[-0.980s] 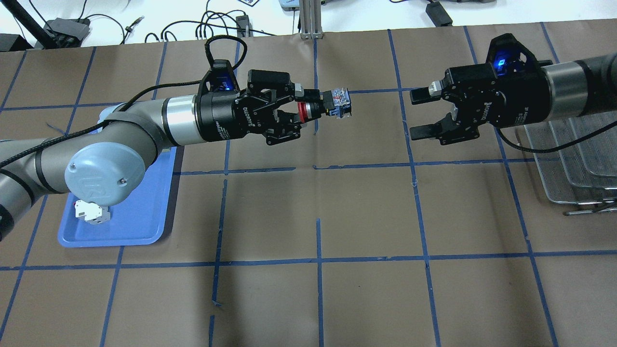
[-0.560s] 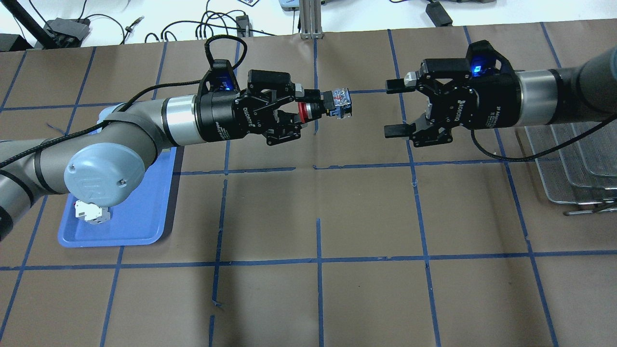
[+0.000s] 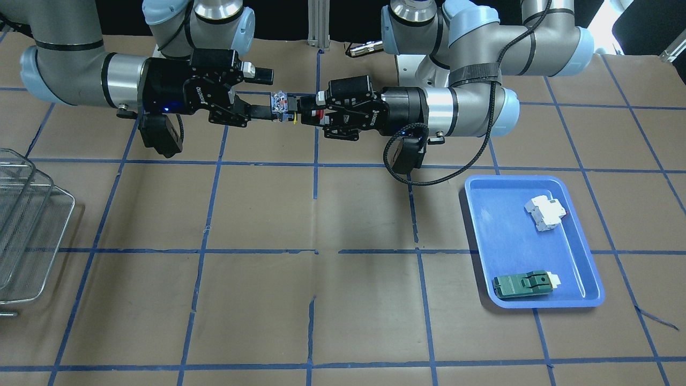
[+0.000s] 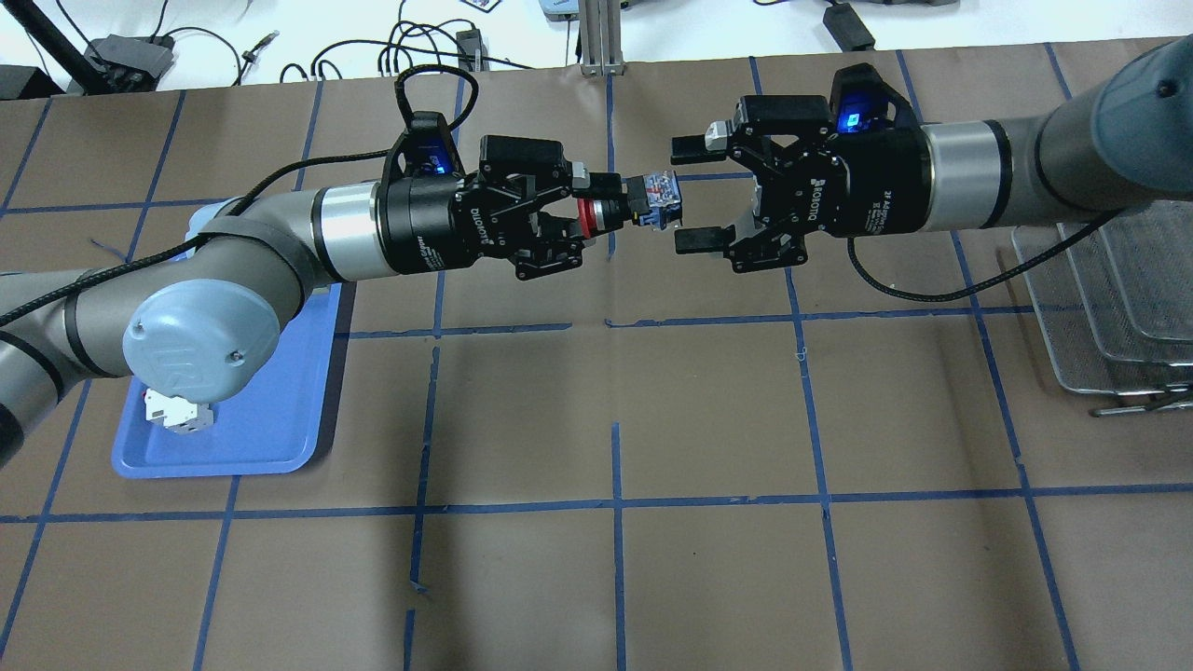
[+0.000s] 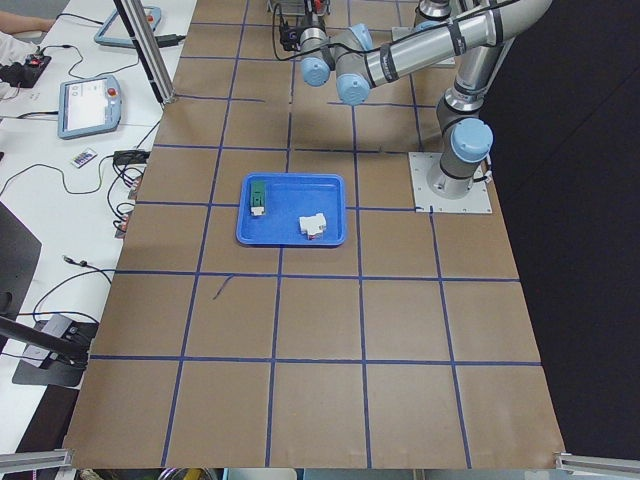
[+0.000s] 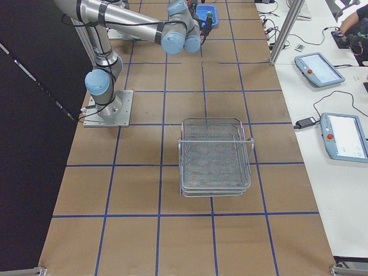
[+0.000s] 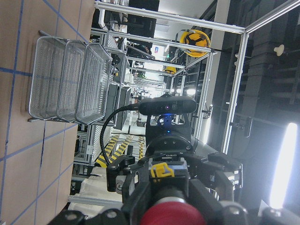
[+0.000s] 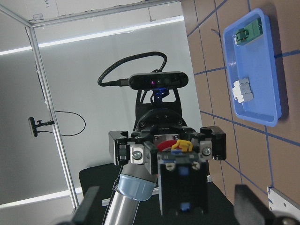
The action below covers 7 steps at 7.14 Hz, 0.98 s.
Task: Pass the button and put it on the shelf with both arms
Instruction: 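Close the right gripper on the button's black base beside the left gripper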
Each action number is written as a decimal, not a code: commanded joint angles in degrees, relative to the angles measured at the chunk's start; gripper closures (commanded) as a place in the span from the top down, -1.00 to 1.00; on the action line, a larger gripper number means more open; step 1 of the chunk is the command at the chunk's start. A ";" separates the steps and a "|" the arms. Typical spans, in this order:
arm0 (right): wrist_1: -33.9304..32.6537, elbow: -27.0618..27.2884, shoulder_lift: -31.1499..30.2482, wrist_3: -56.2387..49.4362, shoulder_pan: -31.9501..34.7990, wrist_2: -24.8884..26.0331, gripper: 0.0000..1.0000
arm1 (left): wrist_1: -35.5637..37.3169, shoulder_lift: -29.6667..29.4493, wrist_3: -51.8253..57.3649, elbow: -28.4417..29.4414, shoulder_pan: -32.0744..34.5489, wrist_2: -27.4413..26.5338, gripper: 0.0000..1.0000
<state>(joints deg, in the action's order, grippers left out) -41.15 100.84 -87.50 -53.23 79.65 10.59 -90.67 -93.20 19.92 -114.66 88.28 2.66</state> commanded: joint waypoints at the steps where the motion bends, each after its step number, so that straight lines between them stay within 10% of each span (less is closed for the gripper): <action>1: -1.92 -0.12 1.01 0.76 0.07 -0.13 0.98 | 0.23 -0.14 0.03 -0.04 0.04 0.07 -1.00; 3: -1.92 -0.03 1.02 0.67 0.07 0.04 0.97 | 0.23 -0.05 0.03 0.05 0.05 0.07 -1.00; 4: -2.01 -0.12 1.02 0.67 0.07 0.65 0.58 | 0.23 -0.05 0.03 0.05 0.05 0.07 -1.00; 5: -2.44 -0.12 0.93 0.58 0.07 1.27 -0.23 | 0.32 -0.14 0.03 0.05 0.05 0.07 -1.00; 7: -2.80 -0.29 1.02 0.67 -0.02 4.52 -0.69 | 0.23 -0.22 0.03 0.05 0.05 0.07 -1.00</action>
<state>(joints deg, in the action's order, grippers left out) -43.74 100.66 -86.54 -52.58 79.70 13.81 -90.42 -93.32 19.91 -114.61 88.33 2.72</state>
